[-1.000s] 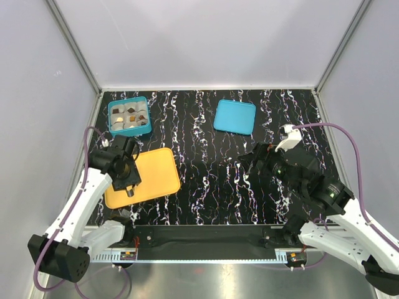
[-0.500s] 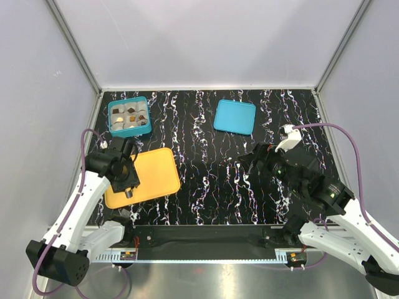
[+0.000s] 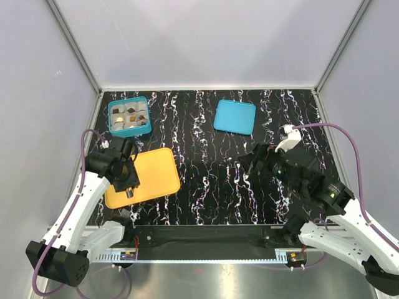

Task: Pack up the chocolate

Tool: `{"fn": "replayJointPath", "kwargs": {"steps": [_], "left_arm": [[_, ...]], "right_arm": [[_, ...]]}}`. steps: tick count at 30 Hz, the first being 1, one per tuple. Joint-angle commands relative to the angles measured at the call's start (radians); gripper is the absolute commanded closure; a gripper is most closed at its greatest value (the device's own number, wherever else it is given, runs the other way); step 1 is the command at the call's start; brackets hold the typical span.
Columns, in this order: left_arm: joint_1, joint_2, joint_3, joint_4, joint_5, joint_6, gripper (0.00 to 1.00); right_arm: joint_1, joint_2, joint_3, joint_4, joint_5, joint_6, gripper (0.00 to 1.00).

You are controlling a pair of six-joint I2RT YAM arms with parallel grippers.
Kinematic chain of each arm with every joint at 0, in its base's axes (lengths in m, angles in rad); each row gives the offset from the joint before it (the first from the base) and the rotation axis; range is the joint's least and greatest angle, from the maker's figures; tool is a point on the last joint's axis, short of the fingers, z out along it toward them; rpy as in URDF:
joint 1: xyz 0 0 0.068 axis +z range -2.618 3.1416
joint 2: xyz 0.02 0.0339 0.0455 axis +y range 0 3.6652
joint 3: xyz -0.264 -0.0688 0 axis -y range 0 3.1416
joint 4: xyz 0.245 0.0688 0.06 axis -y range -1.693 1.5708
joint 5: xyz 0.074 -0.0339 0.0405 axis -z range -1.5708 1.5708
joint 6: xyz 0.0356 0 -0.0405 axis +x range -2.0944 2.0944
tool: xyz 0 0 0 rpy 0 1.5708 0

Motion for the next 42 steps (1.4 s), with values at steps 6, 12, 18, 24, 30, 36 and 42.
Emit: {"fn": "replayJointPath", "kwargs": {"steps": [6, 12, 18, 24, 30, 36, 42], "left_arm": [[-0.005, 0.013, -0.001, 0.058, 0.028, 0.036, 0.62], [-0.005, 0.019, 0.019, 0.04, 0.006, 0.041, 0.65], [-0.005, 0.02, 0.082, -0.006, -0.038, 0.044, 0.67], [-0.005, 0.019, 0.137, -0.037, -0.046, 0.043, 0.67], [-0.005, 0.04, 0.229, -0.035, -0.049, 0.047, 0.68], [-0.004, 0.176, 0.41, 0.032, -0.061, 0.085, 0.68], [0.025, 0.391, 0.606, 0.113, -0.11, 0.153, 0.68]], "right_arm": [[-0.004, -0.005, 0.005, 0.03, -0.002, 0.005, 0.0], [-0.004, -0.007, 0.0, 0.025, 0.001, 0.008, 0.0], [-0.004, -0.01, -0.001, 0.024, 0.004, 0.01, 0.0], [-0.004, -0.007, 0.003, 0.022, 0.001, 0.01, 0.0], [-0.004, -0.004, 0.002, 0.028, -0.004, 0.016, 0.0], [-0.004, 0.013, 0.013, 0.033, -0.011, 0.014, 0.0], [-0.006, 0.028, 0.034, 0.018, 0.005, 0.004, 0.0]]}}
